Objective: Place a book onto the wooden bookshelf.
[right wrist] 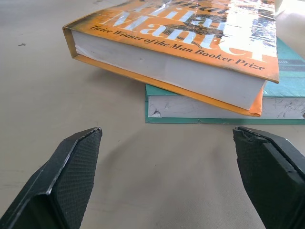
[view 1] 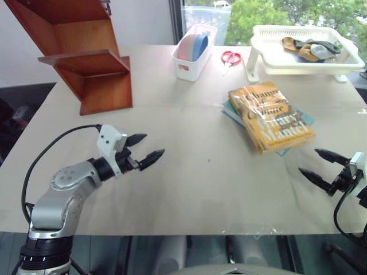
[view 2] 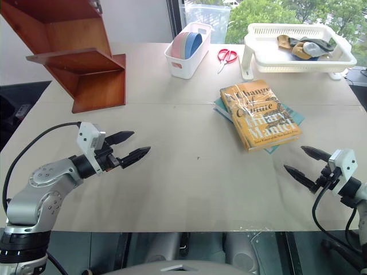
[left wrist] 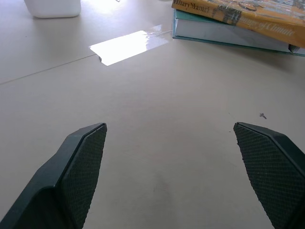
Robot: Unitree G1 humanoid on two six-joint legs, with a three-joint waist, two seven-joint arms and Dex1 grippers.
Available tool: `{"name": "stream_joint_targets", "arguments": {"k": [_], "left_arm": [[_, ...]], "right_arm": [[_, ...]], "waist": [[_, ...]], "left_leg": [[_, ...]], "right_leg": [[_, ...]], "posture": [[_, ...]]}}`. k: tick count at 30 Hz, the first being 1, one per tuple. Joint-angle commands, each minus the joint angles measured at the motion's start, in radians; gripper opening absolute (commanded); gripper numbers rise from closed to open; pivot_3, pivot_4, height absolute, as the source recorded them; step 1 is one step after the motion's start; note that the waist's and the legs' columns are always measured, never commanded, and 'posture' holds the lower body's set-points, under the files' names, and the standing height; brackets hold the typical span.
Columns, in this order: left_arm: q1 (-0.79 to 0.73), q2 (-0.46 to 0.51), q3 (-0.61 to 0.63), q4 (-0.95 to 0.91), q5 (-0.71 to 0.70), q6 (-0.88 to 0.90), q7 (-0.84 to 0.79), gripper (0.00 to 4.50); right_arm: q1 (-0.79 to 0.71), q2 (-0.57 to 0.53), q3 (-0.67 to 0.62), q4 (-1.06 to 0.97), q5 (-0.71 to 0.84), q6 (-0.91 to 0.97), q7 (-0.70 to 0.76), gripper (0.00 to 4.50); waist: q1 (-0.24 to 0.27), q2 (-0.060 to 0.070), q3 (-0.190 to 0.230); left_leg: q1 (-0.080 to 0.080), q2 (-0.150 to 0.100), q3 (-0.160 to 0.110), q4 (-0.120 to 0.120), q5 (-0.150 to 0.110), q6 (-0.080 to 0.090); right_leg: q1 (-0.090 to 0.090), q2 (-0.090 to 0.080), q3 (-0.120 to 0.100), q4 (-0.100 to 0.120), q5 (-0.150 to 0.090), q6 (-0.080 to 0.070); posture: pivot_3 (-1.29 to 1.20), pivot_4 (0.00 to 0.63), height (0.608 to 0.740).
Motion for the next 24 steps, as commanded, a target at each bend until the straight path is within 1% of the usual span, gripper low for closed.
{"name": "stream_joint_targets", "arguments": {"k": [1,3,14,18,24], "left_arm": [[-0.008,0.036,0.025,0.0,0.007,-0.029,-0.036,4.49],[-0.005,0.052,0.024,-0.004,0.003,-0.022,-0.057,4.49],[-0.023,0.033,0.0,-0.024,-0.005,-0.008,-0.053,4.49],[-0.017,0.037,-0.001,-0.041,-0.005,-0.008,-0.061,4.49],[-0.015,0.046,0.027,-0.064,-0.025,-0.001,-0.064,4.49]], "right_arm": [[0.026,0.004,-0.039,-0.055,0.02,-0.015,-0.014,4.5],[0.044,0.006,-0.045,-0.059,0.023,-0.013,-0.015,4.5],[0.066,-0.013,-0.083,-0.035,0.024,-0.004,-0.049,4.5],[0.05,-0.021,-0.09,-0.015,0.025,0.033,-0.09,4.5],[-0.051,-0.036,-0.083,0.012,-0.012,0.114,-0.217,4.5]], "waist": [[0.0,0.0,0.0],[0.0,0.0,0.0],[0.0,0.0,0.0],[0.0,0.0,0.0],[-0.002,0.0,0.0]], "left_leg": [[0.0,0.0,0.0,0.0,0.0,0.0],[0.0,0.0,0.0,0.0,0.0,0.0],[0.0,0.0,0.0,-0.001,0.0,0.0],[0.0,0.0,0.001,-0.001,0.0,0.0],[0.001,0.0,0.001,0.0,0.0,0.0]], "right_leg": [[0.0,0.0,0.0,0.0,0.0,0.0],[0.0,0.0,0.0,0.0,0.0,0.0],[0.0,0.0,0.0,0.0,0.0,0.0],[0.0,-0.001,0.0,0.0,0.0,0.0],[0.0,0.0,0.001,0.0,0.0,0.0]], "posture": [[0.0,0.15,0.74],[0.0,0.15,0.74],[0.0,0.15,0.74],[0.0,0.15,0.74],[0.0,0.15,0.74]]}}
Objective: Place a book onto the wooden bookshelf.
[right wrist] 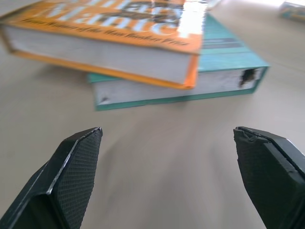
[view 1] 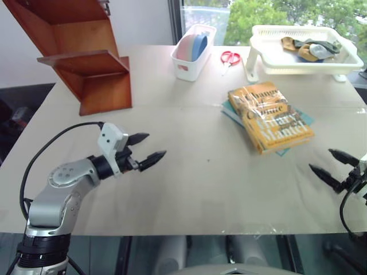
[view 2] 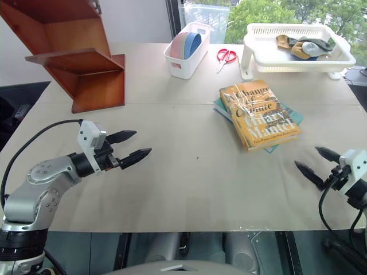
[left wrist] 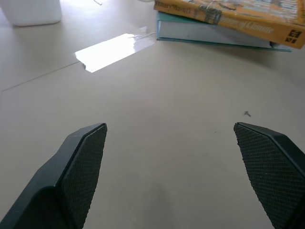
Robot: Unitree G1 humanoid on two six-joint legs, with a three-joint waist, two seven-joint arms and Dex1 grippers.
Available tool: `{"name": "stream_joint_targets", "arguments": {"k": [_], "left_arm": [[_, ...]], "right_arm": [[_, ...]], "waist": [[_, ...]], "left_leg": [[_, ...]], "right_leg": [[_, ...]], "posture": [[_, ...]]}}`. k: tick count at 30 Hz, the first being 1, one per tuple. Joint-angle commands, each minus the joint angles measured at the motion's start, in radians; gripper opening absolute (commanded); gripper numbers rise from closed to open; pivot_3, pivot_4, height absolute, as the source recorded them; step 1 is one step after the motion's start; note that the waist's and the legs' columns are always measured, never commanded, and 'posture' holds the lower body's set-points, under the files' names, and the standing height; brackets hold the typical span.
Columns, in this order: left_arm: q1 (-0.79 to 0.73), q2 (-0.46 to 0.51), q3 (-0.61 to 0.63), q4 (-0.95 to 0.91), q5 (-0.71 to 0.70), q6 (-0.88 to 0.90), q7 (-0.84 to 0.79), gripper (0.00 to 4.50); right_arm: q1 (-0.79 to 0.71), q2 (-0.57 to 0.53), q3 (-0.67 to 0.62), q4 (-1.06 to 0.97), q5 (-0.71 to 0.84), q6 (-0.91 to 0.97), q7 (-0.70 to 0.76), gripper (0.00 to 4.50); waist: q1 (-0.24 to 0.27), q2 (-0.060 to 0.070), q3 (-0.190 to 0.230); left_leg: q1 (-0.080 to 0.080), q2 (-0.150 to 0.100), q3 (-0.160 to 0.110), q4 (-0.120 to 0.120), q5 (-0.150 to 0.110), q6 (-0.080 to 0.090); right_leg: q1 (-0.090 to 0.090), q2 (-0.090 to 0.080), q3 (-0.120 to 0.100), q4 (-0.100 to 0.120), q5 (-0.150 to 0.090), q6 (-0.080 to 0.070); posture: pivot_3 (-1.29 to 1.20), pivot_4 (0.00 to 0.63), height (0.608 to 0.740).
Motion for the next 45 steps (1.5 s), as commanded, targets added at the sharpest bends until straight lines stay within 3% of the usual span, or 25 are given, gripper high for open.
{"name": "stream_joint_targets", "arguments": {"k": [1,5,12,18,23,32,45], "left_arm": [[0.0,0.015,0.035,-0.05,-0.022,-0.005,-0.006,4.49],[-0.001,0.03,0.06,-0.072,-0.054,0.003,-0.025,4.49],[-0.062,0.134,0.176,-0.097,-0.257,0.078,-0.158,4.49],[-0.181,0.274,0.257,-0.04,-0.402,0.168,-0.264,4.49],[-0.255,0.328,0.276,0.002,-0.454,0.204,-0.3,4.49],[-0.214,0.32,0.293,-0.016,-0.43,0.186,-0.292,4.49],[-0.165,0.33,0.312,-0.022,-0.402,0.171,-0.303,4.49]], "right_arm": [[-0.051,-0.03,-0.029,-0.007,-0.009,0.048,-0.068,4.5],[-0.126,-0.038,-0.033,-0.006,-0.017,0.105,-0.145,4.5],[-0.397,-0.023,0.049,0.041,-0.112,0.196,-0.328,4.5],[-0.671,0.023,0.099,0.314,-0.174,0.291,-0.463,4.5],[-0.881,0.073,0.078,0.605,-0.153,0.301,-0.49,4.5],[-0.983,0.079,0.056,0.839,-0.099,0.497,-0.329,4.5],[-0.834,0.171,0.224,0.658,-0.169,0.383,0.027,4.5]], "waist": [[0.001,0.0,0.0],[0.002,0.0,0.0],[-0.005,0.0,0.001],[-0.003,0.0,0.001],[-0.009,0.001,0.002],[-0.024,0.001,0.002],[-0.033,0.001,0.003]], "left_leg": [[0.0,0.0,0.0,0.0,0.0,0.0],[-0.001,0.0,0.0,0.0,0.0,0.0],[-0.001,0.0,0.0,0.0,0.0,0.0],[-0.001,0.0,0.0,0.0,0.0,0.0],[-0.002,-0.001,0.0,-0.002,0.0,0.0],[-0.002,-0.001,0.001,-0.008,0.0,0.0],[0.0,0.0,0.003,-0.008,0.0,0.0]], "right_leg": [[0.0,0.0,0.0,0.0,0.0,0.0],[0.0,0.0,0.0,0.0,0.0,0.0],[-0.001,0.0,0.0,0.0,0.0,0.0],[-0.001,0.001,0.0,0.0,0.0,0.0],[-0.002,0.001,0.0,-0.001,0.0,0.0],[-0.002,0.001,0.0,-0.006,0.0,0.0],[-0.002,0.003,0.001,-0.005,0.0,0.0]], "posture": [[0.0,0.15,0.74],[0.0,0.15,0.74],[0.0,0.15,0.74],[0.0,0.15,0.74],[0.0,0.15,0.74],[0.0,0.15,0.74],[0.0,0.15,0.74]]}}
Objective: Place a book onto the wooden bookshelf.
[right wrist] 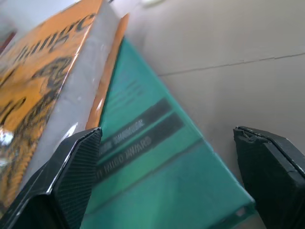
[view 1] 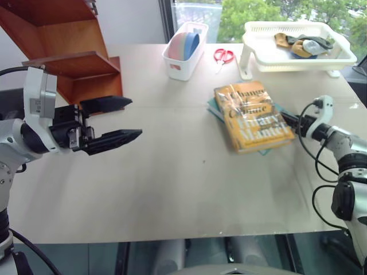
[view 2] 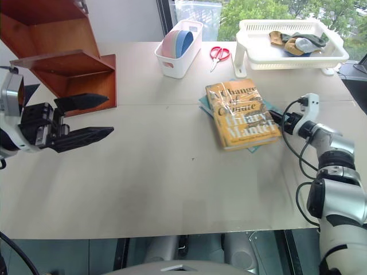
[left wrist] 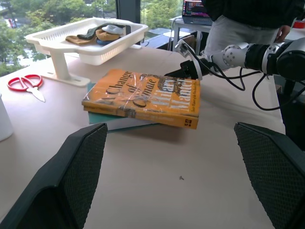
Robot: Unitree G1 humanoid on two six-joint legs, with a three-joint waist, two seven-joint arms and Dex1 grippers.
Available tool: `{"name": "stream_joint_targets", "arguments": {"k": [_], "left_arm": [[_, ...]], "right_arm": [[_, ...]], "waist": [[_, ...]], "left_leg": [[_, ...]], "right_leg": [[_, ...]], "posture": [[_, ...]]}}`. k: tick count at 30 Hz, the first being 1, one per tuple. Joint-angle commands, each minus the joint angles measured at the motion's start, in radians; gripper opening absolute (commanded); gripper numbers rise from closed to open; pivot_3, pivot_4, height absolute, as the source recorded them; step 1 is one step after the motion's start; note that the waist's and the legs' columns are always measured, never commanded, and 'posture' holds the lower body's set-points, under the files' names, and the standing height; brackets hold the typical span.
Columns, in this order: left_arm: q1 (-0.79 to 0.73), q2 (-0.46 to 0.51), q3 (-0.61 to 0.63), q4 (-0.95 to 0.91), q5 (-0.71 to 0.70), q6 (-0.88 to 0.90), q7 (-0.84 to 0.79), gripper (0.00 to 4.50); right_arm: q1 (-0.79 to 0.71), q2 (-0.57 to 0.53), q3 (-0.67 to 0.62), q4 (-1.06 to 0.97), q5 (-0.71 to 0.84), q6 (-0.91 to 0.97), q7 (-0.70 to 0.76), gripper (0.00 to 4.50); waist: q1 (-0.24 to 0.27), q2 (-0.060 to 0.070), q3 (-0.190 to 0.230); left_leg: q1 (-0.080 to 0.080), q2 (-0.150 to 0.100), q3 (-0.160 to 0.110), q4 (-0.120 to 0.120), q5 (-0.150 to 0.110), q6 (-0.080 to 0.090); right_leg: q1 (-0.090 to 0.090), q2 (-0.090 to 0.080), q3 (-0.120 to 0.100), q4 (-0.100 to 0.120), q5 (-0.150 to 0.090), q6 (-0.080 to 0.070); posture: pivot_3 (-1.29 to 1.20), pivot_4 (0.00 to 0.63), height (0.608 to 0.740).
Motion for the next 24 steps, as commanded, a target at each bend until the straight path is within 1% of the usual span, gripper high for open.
{"name": "stream_joint_targets", "arguments": {"k": [1,5,9,12,16,19,24], "left_arm": [[-0.006,0.016,0.034,-0.013,0.004,-0.018,-0.008,4.49],[-0.003,0.022,0.036,-0.01,0.011,-0.014,-0.015,4.49],[0.007,0.026,0.045,-0.013,0.014,-0.01,-0.018,4.49],[0.012,0.03,0.049,-0.015,0.015,-0.007,-0.021,4.49],[0.02,0.039,0.055,-0.014,0.016,-0.001,-0.027,4.49],[0.026,0.042,0.058,-0.013,0.016,0.004,-0.031,4.49],[0.071,0.061,0.067,-0.019,0.022,0.023,-0.055,4.49]], "right_arm": [[0.04,0.03,0.057,-0.083,-0.013,-0.024,0.092,4.5],[0.102,0.053,0.129,-0.173,-0.043,-0.065,0.157,4.5],[0.177,0.079,0.189,-0.299,-0.039,-0.063,0.211,4.5],[0.241,0.08,0.233,-0.423,-0.029,-0.032,0.253,4.5],[0.316,0.076,0.261,-0.589,0.015,0.044,0.276,4.5],[0.348,0.072,0.263,-0.655,0.016,0.056,0.246,4.5],[0.345,0.057,0.218,-0.671,0.02,0.056,0.182,4.5]], "waist": [[0.0,0.0,0.0],[0.002,0.0,0.0],[0.003,-0.001,-0.001],[0.004,-0.001,-0.001],[0.006,-0.002,-0.001],[0.007,-0.002,-0.001],[0.007,-0.002,-0.001]], "left_leg": [[0.0,0.0,0.0,0.0,0.0,0.0],[0.0,0.001,-0.001,0.0,0.0,0.0],[0.0,0.001,-0.001,0.0,0.0,0.0],[0.001,0.001,-0.002,0.0,0.0,0.0],[0.0,0.001,-0.002,0.0,0.0,0.0],[0.0,0.001,-0.002,0.0,0.0,0.0],[0.001,0.001,-0.002,0.0,0.0,-0.001]], "right_leg": [[0.0,0.0,0.0,0.0,0.0,0.0],[0.0,0.0,-0.001,0.001,0.0,0.0],[0.0,0.0,-0.001,0.001,0.0,0.0],[0.0,0.0,-0.001,0.001,0.0,0.0],[0.0,0.0,-0.002,0.001,0.0,0.0],[0.0,0.0,-0.002,0.001,0.0,0.0],[0.0,0.0,-0.002,0.002,0.0,0.0]], "posture": [[0.0,0.15,0.74],[0.0,0.15,0.74],[0.0,0.15,0.74],[0.0,0.15,0.74],[0.0,0.15,0.74],[0.0,0.15,0.74],[0.0,0.15,0.74]]}}
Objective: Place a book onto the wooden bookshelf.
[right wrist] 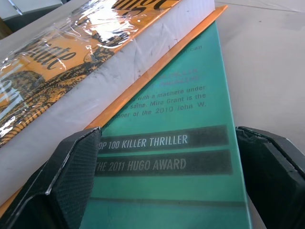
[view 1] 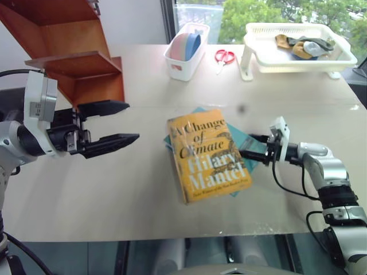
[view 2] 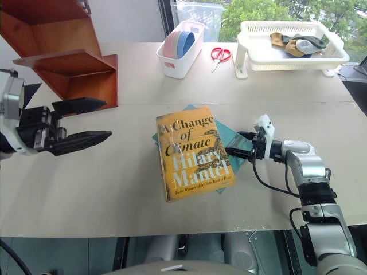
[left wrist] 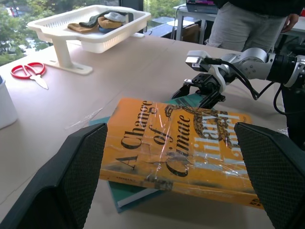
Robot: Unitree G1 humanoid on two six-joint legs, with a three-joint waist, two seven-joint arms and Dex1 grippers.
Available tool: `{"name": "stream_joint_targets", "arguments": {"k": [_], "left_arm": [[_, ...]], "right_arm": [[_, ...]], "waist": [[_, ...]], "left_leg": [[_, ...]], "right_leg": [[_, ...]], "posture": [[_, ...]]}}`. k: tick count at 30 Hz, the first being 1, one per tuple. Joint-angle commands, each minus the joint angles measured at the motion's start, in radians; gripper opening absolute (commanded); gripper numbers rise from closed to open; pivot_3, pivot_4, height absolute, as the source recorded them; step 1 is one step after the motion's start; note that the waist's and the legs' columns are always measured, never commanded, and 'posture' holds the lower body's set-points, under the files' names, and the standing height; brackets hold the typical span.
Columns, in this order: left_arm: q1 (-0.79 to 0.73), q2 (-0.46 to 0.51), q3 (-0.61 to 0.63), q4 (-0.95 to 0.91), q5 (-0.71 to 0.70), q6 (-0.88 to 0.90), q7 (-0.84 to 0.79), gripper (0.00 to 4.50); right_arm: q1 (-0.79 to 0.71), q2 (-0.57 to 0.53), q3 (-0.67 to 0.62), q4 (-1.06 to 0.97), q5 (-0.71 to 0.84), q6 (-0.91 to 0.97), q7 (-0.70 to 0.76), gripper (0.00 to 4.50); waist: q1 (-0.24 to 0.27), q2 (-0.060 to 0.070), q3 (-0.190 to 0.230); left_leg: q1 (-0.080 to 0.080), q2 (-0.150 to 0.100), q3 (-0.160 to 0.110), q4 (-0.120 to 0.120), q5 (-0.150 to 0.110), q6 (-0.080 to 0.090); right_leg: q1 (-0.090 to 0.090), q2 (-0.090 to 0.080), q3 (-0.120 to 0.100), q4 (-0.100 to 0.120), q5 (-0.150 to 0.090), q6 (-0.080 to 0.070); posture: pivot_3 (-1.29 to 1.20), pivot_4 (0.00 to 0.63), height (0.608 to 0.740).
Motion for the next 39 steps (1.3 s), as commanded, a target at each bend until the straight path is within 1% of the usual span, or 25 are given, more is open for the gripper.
{"name": "stream_joint_targets", "arguments": {"k": [1,6,8,12,17,19,23,25,28,30,32,36,39], "left_arm": [[0.039,0.035,0.046,-0.022,0.006,0.012,-0.034,4.49],[0.087,0.031,0.064,-0.02,-0.014,0.04,-0.045,4.49],[0.111,0.028,0.059,-0.013,-0.003,0.042,-0.057,4.49],[0.133,0.001,0.012,-0.003,0.004,0.045,-0.055,4.49],[0.097,-0.117,-0.068,-0.002,-0.056,0.11,0.059,4.49],[0.123,-0.138,-0.108,0.001,-0.048,0.171,0.12,4.49],[0.149,-0.225,-0.153,0.017,-0.081,0.237,0.201,4.49],[0.156,-0.278,-0.188,0.046,-0.056,0.232,0.227,4.49],[0.161,-0.313,-0.24,0.079,-0.014,0.213,0.225,4.49],[0.143,-0.354,-0.237,0.108,-0.052,0.238,0.24,4.49],[0.127,-0.389,-0.227,0.13,-0.105,0.278,0.25,4.49],[0.113,-0.43,-0.254,0.167,-0.134,0.328,0.253,4.49],[0.079,-0.465,-0.274,0.214,-0.162,0.375,0.255,4.49]], "right_arm": [[0.008,-0.031,-0.037,-0.02,0.004,0.0,-0.041,4.5],[-0.01,-0.076,-0.1,-0.036,0.035,-0.025,-0.07,4.5],[-0.016,-0.082,-0.104,-0.045,0.03,-0.053,-0.078,4.5],[-0.018,-0.072,-0.034,-0.092,-0.037,-0.117,-0.093,4.5],[-0.009,-0.029,0.03,-0.158,-0.05,-0.138,-0.1,4.5],[-0.01,-0.014,0.044,-0.177,-0.046,-0.132,-0.106,4.5],[-0.007,-0.014,0.047,-0.19,-0.054,-0.141,-0.12,4.5],[-0.004,-0.04,-0.002,-0.204,-0.034,-0.161,-0.125,4.5],[0.018,-0.122,-0.078,-0.264,0.004,-0.149,-0.103,4.5],[0.056,-0.194,-0.136,-0.341,0.062,-0.1,-0.07,4.5],[0.103,-0.265,-0.202,-0.441,0.168,-0.012,-0.026,4.5],[0.234,-0.414,-0.38,-0.641,0.432,0.197,0.066,4.5],[0.34,-0.475,-0.522,-0.736,0.602,0.3,0.102,4.5]], "waist": [[0.001,0.0,0.0],[0.007,0.0,0.0],[0.005,0.0,0.0],[-0.001,0.001,0.001],[0.001,0.0,0.001],[0.002,0.0,0.001],[0.002,0.0,0.001],[0.004,0.0,0.001],[0.011,0.001,0.001],[0.021,0.001,0.001],[0.026,0.0,0.001],[0.028,0.001,0.0],[0.029,0.0,0.0]], "left_leg": [[0.0,0.0,0.0,0.0,0.0,0.0],[-0.001,-0.001,0.0,0.0,0.0,0.0],[-0.001,-0.001,0.0,0.0,0.0,0.0],[-0.001,0.0,0.001,0.0,0.0,0.0],[-0.001,0.0,0.001,0.0,0.0,0.0],[-0.002,0.0,0.001,0.001,0.0,0.0],[-0.002,-0.001,0.0,0.0,0.0,0.0],[-0.002,-0.001,0.0,0.001,0.0,0.0],[-0.002,-0.001,0.0,0.001,0.0,0.0],[-0.002,-0.003,0.0,0.001,0.0,0.0],[-0.002,-0.003,-0.001,0.001,0.0,0.0],[-0.002,-0.002,-0.003,0.0,0.0,0.0],[-0.001,-0.002,-0.003,0.001,0.0,0.0]], "right_leg": [[0.0,0.0,0.0,0.0,0.0,0.0],[0.0,-0.001,-0.001,0.0,0.0,0.0],[0.0,-0.001,0.0,0.0,0.0,0.0],[-0.002,-0.001,0.001,0.001,0.0,0.0],[-0.003,-0.001,0.001,0.003,0.0,0.0],[-0.003,-0.001,0.001,0.003,0.0,0.0],[-0.003,-0.001,0.001,0.003,0.0,0.0],[-0.003,-0.001,0.001,0.003,0.0,0.0],[-0.003,-0.002,0.0,0.003,0.0,0.0],[-0.003,-0.004,0.0,0.003,0.0,0.0],[-0.003,-0.004,0.0,0.002,0.0,0.0],[0.0,-0.004,-0.002,0.002,0.0,-0.001],[0.001,-0.004,-0.002,0.001,0.0,-0.001]], "posture": [[0.0,0.15,0.74],[0.0,0.15,0.74],[0.0,0.15,0.74],[0.0,0.15,0.74],[0.0,0.15,0.74],[0.0,0.15,0.74],[0.0,0.15,0.74],[0.0,0.15,0.74],[0.0,0.15,0.74],[0.0,0.15,0.74],[0.0,0.15,0.74],[0.0,0.15,0.74],[0.0,0.15,0.74]]}}
